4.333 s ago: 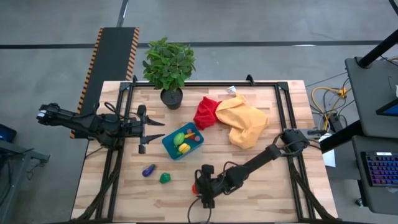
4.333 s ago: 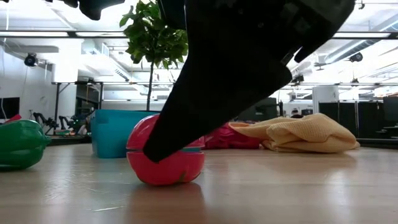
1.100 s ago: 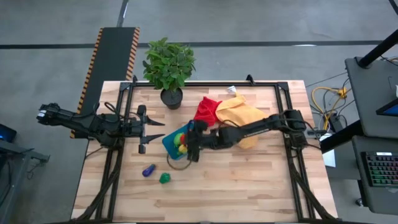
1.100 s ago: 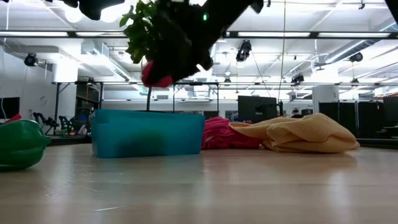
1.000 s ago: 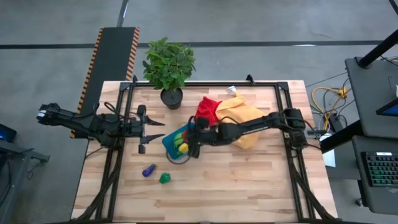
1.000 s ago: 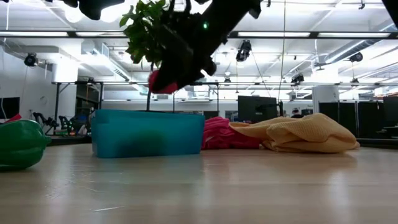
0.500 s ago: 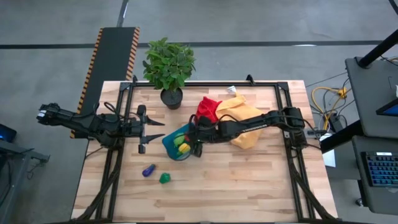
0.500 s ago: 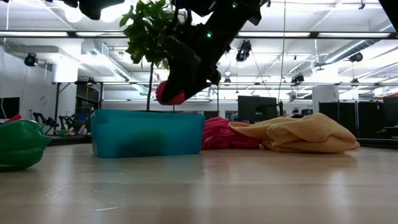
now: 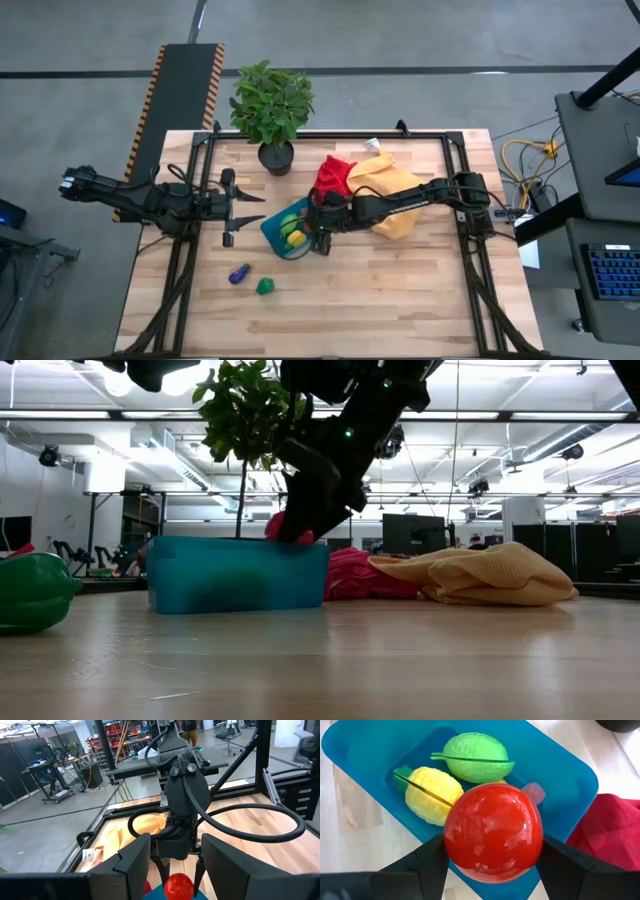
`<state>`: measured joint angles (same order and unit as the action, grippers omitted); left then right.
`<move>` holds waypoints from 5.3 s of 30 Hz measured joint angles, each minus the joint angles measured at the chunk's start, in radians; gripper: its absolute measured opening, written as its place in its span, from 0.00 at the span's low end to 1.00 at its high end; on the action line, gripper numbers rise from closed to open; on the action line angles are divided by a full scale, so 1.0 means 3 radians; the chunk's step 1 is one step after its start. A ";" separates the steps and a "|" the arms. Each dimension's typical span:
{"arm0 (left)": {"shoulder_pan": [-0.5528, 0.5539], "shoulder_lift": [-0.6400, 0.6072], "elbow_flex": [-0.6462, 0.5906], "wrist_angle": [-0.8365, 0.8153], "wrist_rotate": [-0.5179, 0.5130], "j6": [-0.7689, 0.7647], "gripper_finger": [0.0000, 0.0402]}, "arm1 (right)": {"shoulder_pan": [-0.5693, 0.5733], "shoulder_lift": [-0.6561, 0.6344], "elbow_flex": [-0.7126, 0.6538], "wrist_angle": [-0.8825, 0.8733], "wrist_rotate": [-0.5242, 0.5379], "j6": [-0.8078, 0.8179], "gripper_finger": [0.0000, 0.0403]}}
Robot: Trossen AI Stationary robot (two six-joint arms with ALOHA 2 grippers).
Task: Pick and placing Produce into tupperware
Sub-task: Put the red tomato into the blue bin, then put the purple eggplant into the blue bin
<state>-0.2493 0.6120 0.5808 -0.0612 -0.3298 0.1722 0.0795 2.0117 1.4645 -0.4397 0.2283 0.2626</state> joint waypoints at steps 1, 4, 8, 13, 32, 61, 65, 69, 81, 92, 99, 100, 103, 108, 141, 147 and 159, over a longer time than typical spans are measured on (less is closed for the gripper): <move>0.0000 0.0000 0.0000 -0.0001 0.0000 0.0000 0.41 | 0.0000 0.0000 -0.0001 0.0003 0.0000 -0.0001 0.61; 0.0001 0.0003 -0.0001 -0.0001 0.0000 0.0000 0.41 | 0.0000 0.0000 0.0001 0.0005 0.0000 -0.0001 0.63; 0.0000 0.0003 -0.0001 -0.0001 0.0000 0.0000 0.41 | 0.0000 0.0000 0.0001 0.0007 0.0007 -0.0001 0.69; 0.0001 0.0005 -0.0002 -0.0001 0.0000 0.0000 0.41 | 0.0000 0.0000 0.0001 0.0020 0.0025 -0.0001 0.76; 0.0001 -0.0001 -0.0003 0.0000 -0.0001 -0.0001 0.41 | 0.0400 -0.1249 -0.0640 0.1237 -0.0170 -0.0688 0.62; -0.0001 0.0020 -0.0008 0.0003 -0.0335 0.0006 0.41 | 0.0489 -0.5355 -0.3533 0.1626 0.0397 -0.1255 0.07; 0.0001 0.0020 -0.0008 0.0004 -0.0442 0.0006 0.41 | 0.0488 -0.5434 -0.3534 0.1496 0.0287 -0.1314 0.03; 0.0001 0.0043 0.0017 0.0007 -0.0494 0.0005 0.41 | 0.0488 -0.5436 -0.3559 0.1298 0.0262 -0.1151 0.02; 0.0001 0.0099 0.0022 0.0162 -0.0501 0.0084 0.41 | 0.0284 -0.5437 -0.4257 0.2060 -0.0293 -0.0813 0.02; 0.0001 0.0174 0.0010 0.0182 -0.0501 0.0089 0.41 | 0.0015 -0.5432 -0.4372 0.2646 -0.0098 -0.1043 0.02; 0.0001 0.0308 0.0039 0.0182 -0.0500 0.0350 0.41 | 0.0015 -0.5432 -0.4265 0.2637 -0.0086 -0.1314 0.02; 0.0001 0.0329 0.0044 0.0179 -0.0491 0.0426 0.41 | 0.0015 -0.5432 -0.4252 0.2636 -0.0086 -0.1314 0.02; 0.0001 0.0397 0.0096 0.0173 -0.0491 0.0552 0.41 | 0.0015 -0.5432 -0.4245 0.2635 -0.0086 -0.1314 0.02; 0.0002 0.0505 0.0345 0.0164 -0.0590 0.0526 0.53 | 0.0015 -0.5425 -0.4248 0.2619 -0.0085 -0.1317 0.02; -0.0249 0.1979 0.2533 -0.4725 -0.0365 -0.2562 0.82 | 0.0015 -0.5407 -0.4252 0.2601 -0.0057 -0.1404 0.02; -0.0315 0.2202 0.2447 -0.4952 -0.0079 -0.3014 0.82 | 0.0015 -0.5407 -0.4253 0.2599 -0.0057 -0.1411 0.02; -0.0508 0.2625 0.2402 -0.5006 0.0583 -0.4388 0.82 | 0.0016 -0.5407 -0.4253 0.2598 -0.0057 -0.1410 0.02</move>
<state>-0.4017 1.3995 1.3014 -1.5631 -0.1547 -1.1442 0.0844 0.3897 0.1886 0.3397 0.2111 -0.1602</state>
